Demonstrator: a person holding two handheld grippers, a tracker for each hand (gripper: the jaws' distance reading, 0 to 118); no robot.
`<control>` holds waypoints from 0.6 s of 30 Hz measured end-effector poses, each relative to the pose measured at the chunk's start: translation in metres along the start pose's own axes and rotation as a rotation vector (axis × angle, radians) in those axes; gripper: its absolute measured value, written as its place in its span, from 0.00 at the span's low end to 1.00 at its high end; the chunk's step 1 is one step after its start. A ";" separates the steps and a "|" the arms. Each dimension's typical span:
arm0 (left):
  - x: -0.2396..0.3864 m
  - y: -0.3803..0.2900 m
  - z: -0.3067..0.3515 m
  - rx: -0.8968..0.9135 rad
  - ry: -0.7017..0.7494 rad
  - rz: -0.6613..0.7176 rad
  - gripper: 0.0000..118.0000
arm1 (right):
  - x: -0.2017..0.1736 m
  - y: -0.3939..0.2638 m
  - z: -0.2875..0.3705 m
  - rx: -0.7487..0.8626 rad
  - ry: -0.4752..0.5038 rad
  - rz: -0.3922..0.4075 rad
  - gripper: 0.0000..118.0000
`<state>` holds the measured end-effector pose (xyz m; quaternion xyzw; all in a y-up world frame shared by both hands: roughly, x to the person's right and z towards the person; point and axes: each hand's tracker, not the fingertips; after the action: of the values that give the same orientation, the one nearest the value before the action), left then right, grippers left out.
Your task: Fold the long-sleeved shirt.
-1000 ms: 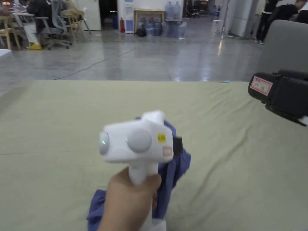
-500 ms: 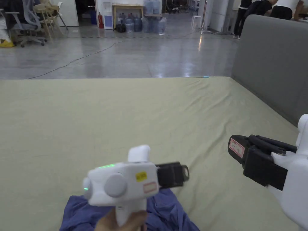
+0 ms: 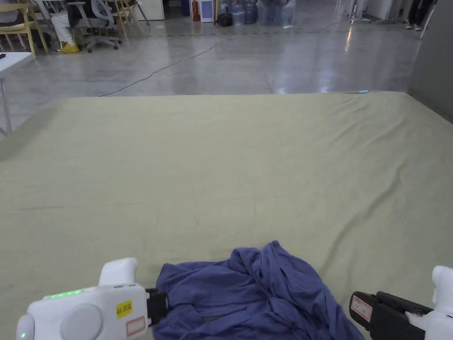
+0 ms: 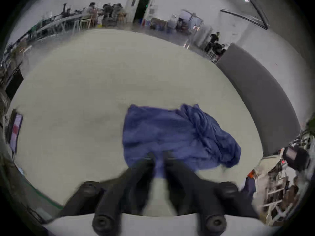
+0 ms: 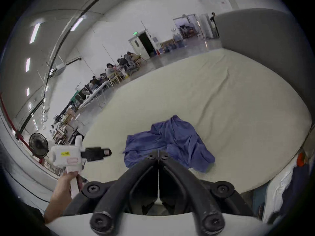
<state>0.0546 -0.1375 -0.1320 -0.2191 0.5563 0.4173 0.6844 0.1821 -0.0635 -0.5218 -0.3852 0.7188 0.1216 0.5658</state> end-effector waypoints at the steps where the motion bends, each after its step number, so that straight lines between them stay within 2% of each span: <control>1: 0.001 0.012 -0.008 0.022 0.044 -0.016 0.59 | 0.001 0.001 -0.003 -0.008 -0.005 -0.001 0.00; 2: 0.002 0.021 -0.021 0.016 0.039 -0.021 0.96 | 0.001 0.002 -0.005 -0.012 -0.008 -0.003 0.00; 3: 0.000 0.032 -0.038 -0.001 0.049 -0.034 1.00 | 0.002 0.004 -0.007 -0.014 -0.014 -0.006 0.00; 4: -0.004 0.048 -0.064 -0.018 0.060 -0.005 1.00 | 0.002 0.005 -0.009 -0.016 -0.020 -0.004 0.00; 5: -0.005 0.059 -0.082 0.008 0.094 -0.032 1.00 | 0.003 0.007 -0.011 -0.019 -0.025 0.000 0.00; 7: -0.008 0.079 -0.138 -0.068 0.131 -0.061 0.99 | 0.005 0.009 -0.017 -0.031 -0.053 0.017 0.00; 8: -0.024 0.070 -0.136 -0.105 0.157 -0.066 0.98 | 0.007 0.010 -0.020 -0.037 -0.066 0.022 0.00; 9: -0.029 0.071 -0.154 -0.134 0.186 -0.087 0.88 | 0.010 0.012 -0.023 -0.051 -0.095 0.027 0.00; 10: -0.033 0.071 -0.171 -0.178 0.217 -0.109 0.73 | 0.015 0.014 -0.029 -0.075 -0.132 0.039 0.00; 11: -0.035 0.070 -0.183 -0.211 0.231 -0.132 0.52 | 0.017 0.015 -0.033 -0.093 -0.162 0.048 0.00; 12: -0.025 0.065 -0.194 -0.246 0.258 -0.161 0.25 | 0.022 0.016 -0.038 -0.108 -0.187 0.055 0.00; 13: -0.024 0.062 -0.195 -0.265 0.274 -0.184 0.14 | 0.026 0.016 -0.043 -0.120 -0.212 0.059 0.00; 14: -0.023 0.061 -0.190 -0.215 0.189 -0.162 0.08 | 0.033 0.016 -0.049 -0.135 -0.229 0.056 0.07; 16: -0.006 0.058 -0.170 -0.183 0.219 -0.169 0.07 | 0.044 0.019 -0.064 -0.148 -0.229 0.046 0.77; 17: -0.003 0.058 -0.164 -0.169 0.209 -0.172 0.07 | 0.052 0.020 -0.072 -0.164 -0.217 0.033 1.00; 18: -0.002 0.061 -0.155 -0.146 0.176 -0.156 0.07 | 0.058 0.021 -0.087 -0.214 -0.188 0.016 1.00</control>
<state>-0.0848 -0.2225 -0.1645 -0.3466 0.5635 0.3814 0.6457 0.1017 -0.1264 -0.5512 -0.4245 0.6487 0.2379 0.5851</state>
